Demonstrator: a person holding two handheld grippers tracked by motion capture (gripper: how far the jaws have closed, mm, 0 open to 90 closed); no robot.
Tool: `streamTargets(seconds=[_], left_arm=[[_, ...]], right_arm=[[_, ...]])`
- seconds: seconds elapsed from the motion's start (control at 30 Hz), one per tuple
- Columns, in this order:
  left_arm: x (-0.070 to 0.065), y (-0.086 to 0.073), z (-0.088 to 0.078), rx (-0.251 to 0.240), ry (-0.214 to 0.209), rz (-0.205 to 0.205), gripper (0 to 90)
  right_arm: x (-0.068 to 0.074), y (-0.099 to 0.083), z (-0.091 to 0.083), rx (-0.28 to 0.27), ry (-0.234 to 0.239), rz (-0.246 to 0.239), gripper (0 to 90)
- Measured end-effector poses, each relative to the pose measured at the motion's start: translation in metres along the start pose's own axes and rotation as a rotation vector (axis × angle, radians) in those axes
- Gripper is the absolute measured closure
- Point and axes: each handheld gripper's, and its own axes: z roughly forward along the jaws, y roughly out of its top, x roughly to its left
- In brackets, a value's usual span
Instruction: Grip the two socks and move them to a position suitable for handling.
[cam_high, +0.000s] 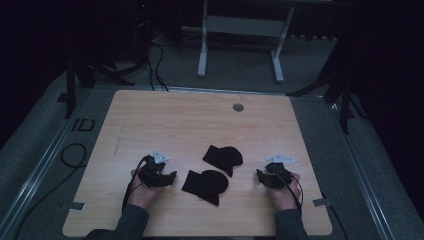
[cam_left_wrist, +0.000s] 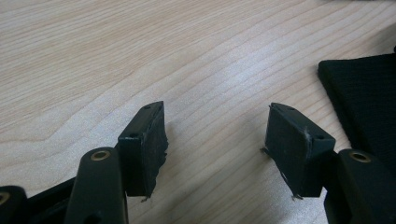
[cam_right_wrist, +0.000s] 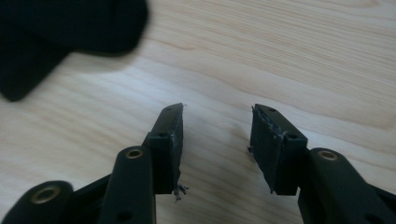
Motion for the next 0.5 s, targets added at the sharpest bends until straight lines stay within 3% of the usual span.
streamTargets(seconds=[0.03, 0.3, 0.5], left_arm=[[0.000, 0.000, 0.000, 0.000, 0.000, 0.000, 39.0], [-0.001, 0.000, 0.000, 0.000, 0.007, -0.007, 38.7], [-0.003, 0.001, 0.001, 0.004, 0.005, -0.005, 36.1]], right_arm=[[0.006, 0.002, -0.002, -0.005, 0.014, -0.027, 56.3], [0.028, 0.009, -0.008, -0.007, 0.060, -0.092, 57.9], [0.049, 0.015, -0.011, -0.031, 0.161, -0.120, 61.8]])
